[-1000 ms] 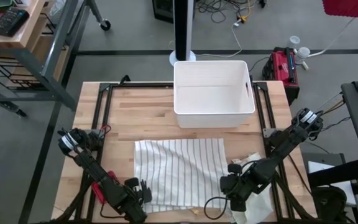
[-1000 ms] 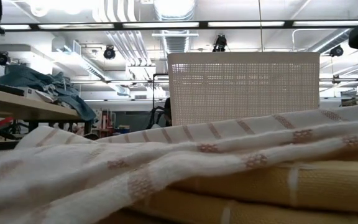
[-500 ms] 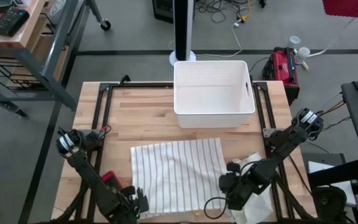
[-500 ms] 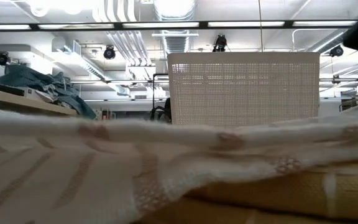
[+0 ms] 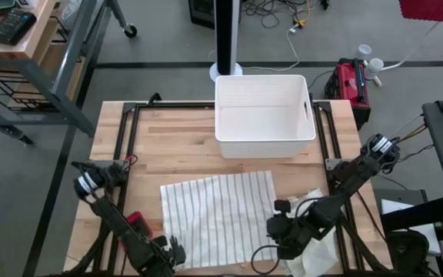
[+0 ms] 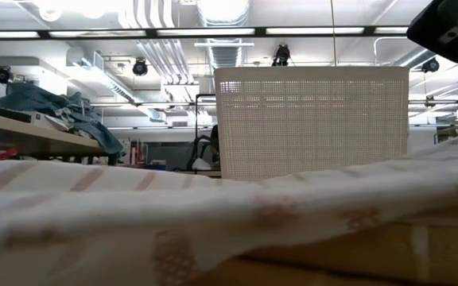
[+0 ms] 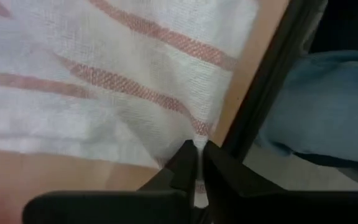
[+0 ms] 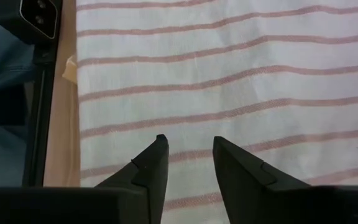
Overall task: Fold towel
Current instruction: Fold the brown patterned towel
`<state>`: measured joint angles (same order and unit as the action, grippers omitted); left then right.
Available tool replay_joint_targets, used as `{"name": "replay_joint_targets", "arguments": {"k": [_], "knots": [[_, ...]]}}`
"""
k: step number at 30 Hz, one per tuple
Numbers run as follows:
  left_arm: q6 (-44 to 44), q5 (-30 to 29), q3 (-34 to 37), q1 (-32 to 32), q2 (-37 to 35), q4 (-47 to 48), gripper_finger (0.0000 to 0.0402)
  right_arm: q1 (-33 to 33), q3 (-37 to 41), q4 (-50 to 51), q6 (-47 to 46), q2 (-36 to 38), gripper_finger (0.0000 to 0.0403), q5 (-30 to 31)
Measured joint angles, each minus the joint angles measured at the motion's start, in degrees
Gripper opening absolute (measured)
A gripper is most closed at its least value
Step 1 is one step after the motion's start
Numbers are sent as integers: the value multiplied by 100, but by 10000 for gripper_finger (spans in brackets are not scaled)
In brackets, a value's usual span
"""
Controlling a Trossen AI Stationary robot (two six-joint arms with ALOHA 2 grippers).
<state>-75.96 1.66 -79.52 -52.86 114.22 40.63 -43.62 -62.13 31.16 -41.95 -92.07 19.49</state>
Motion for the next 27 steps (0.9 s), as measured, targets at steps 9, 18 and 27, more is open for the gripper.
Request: {"name": "replay_joint_targets", "arguments": {"k": [9, 18, 27], "knots": [[-122, 51, -62, -2, 6, -472, 89, 4, 2, -19, 2, -4, 104, 57], [58, -21, -363, -2, -260, -305, 127, 196, 33, -34, 0, -256, 74, 1072], [400, -1504, -405, -5, -718, 397, 104, 559, 33, -69, -498, -816, 16, 951]]}}
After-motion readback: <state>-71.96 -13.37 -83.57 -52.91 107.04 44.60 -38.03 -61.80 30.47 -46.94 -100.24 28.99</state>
